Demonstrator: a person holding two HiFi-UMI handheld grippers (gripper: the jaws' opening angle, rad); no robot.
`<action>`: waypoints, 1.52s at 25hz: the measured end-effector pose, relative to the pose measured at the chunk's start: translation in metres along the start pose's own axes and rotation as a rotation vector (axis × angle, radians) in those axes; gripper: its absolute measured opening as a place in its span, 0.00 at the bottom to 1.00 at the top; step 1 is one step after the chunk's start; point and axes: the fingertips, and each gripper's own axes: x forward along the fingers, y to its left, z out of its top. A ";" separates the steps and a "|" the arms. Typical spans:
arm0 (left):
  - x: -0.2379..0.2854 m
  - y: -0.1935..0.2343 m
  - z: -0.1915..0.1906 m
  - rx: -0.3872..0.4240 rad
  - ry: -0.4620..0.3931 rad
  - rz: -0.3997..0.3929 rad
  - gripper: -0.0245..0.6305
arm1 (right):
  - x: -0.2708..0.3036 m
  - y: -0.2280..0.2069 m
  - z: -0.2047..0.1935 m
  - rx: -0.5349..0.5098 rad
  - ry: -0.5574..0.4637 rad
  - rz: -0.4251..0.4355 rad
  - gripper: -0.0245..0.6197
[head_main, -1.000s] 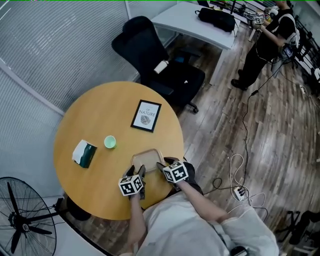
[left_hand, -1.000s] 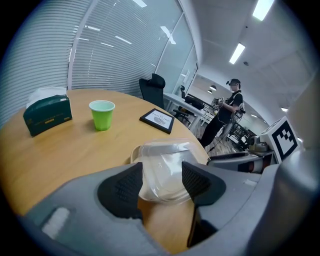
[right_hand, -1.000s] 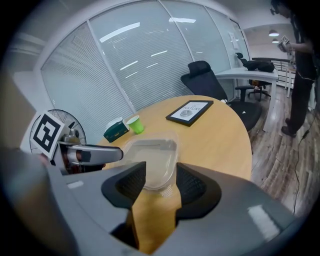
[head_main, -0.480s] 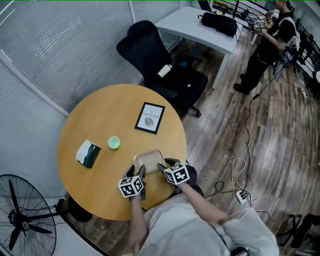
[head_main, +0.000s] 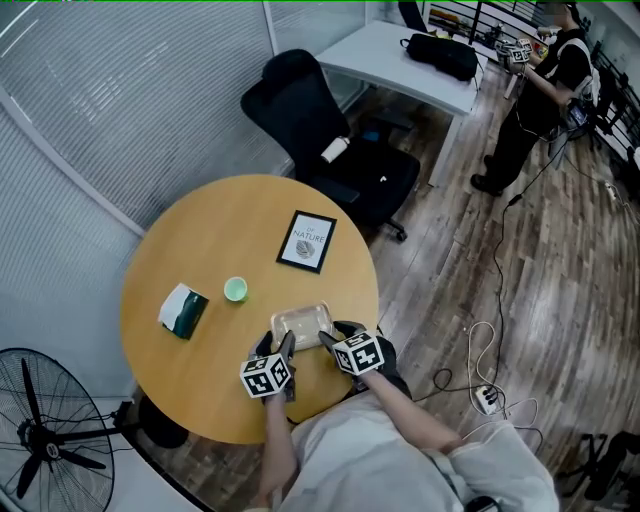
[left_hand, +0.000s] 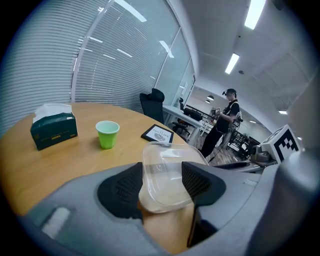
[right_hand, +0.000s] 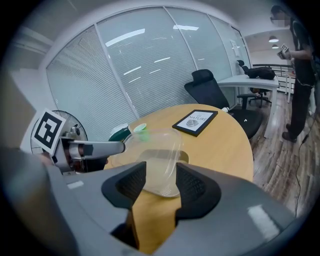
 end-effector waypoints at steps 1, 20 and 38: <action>-0.001 0.000 0.001 0.001 -0.003 0.000 0.42 | 0.000 0.001 0.001 0.003 -0.003 0.002 0.33; -0.012 -0.006 0.003 0.012 -0.007 -0.008 0.42 | -0.011 0.009 -0.001 -0.026 -0.007 0.017 0.32; -0.017 -0.017 -0.007 0.027 0.020 -0.027 0.42 | -0.022 0.005 -0.006 -0.002 -0.021 0.024 0.32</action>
